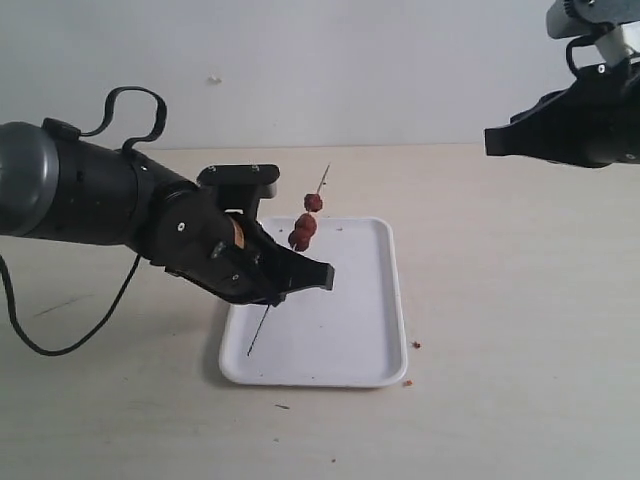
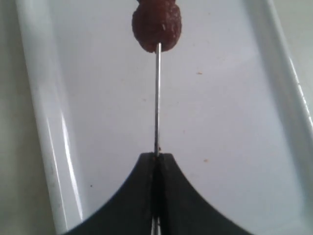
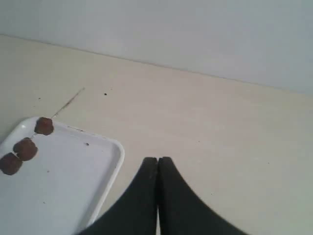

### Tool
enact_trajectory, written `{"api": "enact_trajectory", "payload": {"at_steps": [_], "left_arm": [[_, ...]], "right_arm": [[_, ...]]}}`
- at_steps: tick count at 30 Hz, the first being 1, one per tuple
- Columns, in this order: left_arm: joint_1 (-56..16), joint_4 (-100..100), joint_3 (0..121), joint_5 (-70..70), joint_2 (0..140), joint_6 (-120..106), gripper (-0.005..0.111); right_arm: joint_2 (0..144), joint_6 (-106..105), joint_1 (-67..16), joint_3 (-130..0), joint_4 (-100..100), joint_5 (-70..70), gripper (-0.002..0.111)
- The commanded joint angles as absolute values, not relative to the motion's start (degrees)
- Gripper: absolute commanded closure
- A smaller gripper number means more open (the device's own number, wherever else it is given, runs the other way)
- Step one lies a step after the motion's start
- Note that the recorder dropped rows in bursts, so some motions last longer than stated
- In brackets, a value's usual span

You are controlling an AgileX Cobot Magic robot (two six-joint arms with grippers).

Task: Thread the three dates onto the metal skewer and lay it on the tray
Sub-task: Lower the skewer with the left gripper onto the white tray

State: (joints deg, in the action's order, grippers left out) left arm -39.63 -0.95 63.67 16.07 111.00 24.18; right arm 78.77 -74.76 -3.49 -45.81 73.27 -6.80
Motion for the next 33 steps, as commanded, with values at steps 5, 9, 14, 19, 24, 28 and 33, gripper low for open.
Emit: {"api": "enact_trajectory", "payload": {"at_steps": [5, 9, 14, 19, 24, 28, 33], "left_arm": [[-41.3, 0.8, 65.5, 19.2, 113.6, 24.2, 0.107], [-41.8, 1.6, 65.5, 19.2, 113.6, 24.2, 0.107], [-41.8, 1.9, 65.5, 20.0, 113.9, 24.2, 0.107], [-41.9, 1.9, 65.5, 21.2, 114.4, 24.0, 0.086], [-41.9, 1.9, 65.5, 21.1, 114.5, 24.2, 0.07], [-41.9, 2.1, 65.5, 20.2, 114.5, 24.3, 0.069], [-42.0, 2.1, 65.5, 20.1, 114.5, 24.3, 0.069]], "right_arm": [[69.9, -77.0, -3.3, -43.6, 73.8, -13.5, 0.108], [67.7, -78.9, -3.3, -41.8, 75.4, -13.3, 0.108], [65.7, -86.0, -3.3, -40.0, 82.4, -13.7, 0.108], [64.5, -85.9, -3.3, -39.7, 82.4, -13.7, 0.108], [63.2, -85.9, -3.3, -39.3, 82.4, -13.7, 0.108], [63.0, -85.9, -3.3, -39.2, 82.4, -13.7, 0.108], [63.0, -85.9, -3.3, -39.2, 82.4, -13.7, 0.108]]}}
